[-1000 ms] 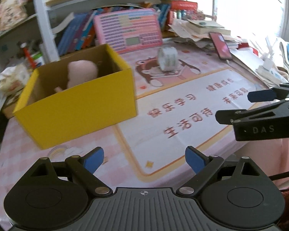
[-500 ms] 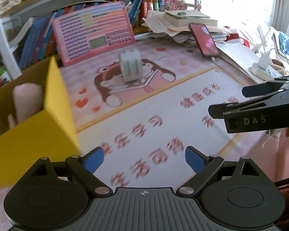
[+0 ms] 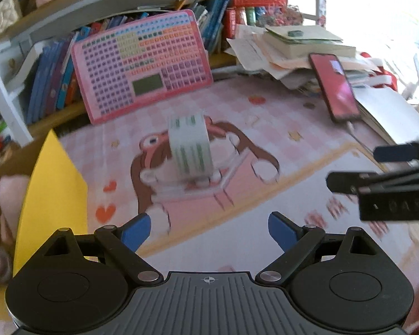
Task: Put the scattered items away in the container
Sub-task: 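Grasp the white-and-green tape roll with the left gripper while the right gripper reaches for the white cube, then close the right gripper on the white plug adapter while the left gripper holds the tape roll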
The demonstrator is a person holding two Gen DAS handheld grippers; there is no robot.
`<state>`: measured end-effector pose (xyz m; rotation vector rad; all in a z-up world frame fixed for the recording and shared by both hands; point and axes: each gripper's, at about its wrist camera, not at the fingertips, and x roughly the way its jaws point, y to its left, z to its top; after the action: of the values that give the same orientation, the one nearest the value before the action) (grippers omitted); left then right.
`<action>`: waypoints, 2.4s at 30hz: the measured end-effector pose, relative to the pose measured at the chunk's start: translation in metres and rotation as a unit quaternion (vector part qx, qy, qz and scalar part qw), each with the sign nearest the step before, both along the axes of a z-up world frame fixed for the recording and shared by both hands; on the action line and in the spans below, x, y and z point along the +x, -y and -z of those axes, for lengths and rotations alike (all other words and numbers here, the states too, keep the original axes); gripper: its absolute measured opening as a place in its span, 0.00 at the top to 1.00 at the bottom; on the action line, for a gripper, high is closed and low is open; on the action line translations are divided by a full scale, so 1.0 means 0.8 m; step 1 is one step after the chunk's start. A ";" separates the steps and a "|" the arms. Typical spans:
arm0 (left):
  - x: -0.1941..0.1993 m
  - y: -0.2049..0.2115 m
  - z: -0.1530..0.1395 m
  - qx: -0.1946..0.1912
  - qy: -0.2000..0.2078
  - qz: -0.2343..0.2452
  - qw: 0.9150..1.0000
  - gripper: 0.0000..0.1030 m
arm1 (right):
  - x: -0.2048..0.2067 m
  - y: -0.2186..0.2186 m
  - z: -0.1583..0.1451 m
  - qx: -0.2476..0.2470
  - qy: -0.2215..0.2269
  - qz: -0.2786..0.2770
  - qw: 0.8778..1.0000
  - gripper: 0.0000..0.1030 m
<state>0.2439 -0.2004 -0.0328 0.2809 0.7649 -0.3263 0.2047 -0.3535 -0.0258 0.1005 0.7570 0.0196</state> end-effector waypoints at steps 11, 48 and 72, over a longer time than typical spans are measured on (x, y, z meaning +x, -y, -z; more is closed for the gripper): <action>0.097 0.031 0.015 0.009 0.018 -0.042 0.999 0.21 | 0.054 0.022 -0.002 0.018 0.017 -0.016 1.000 0.21; -0.051 -0.077 -0.045 -0.055 -0.002 -0.157 0.986 0.59 | 0.252 -0.132 0.091 -0.073 0.026 -0.214 0.974 0.59; -0.079 -0.079 -0.059 -0.071 -0.006 -0.101 0.992 0.59 | 0.068 -0.057 0.034 0.016 -0.028 -0.171 0.985 0.71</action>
<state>0.1805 -0.1374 0.0146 0.0661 0.7719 -0.1906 0.2589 -0.3080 -0.0532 -0.0004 0.8231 0.3572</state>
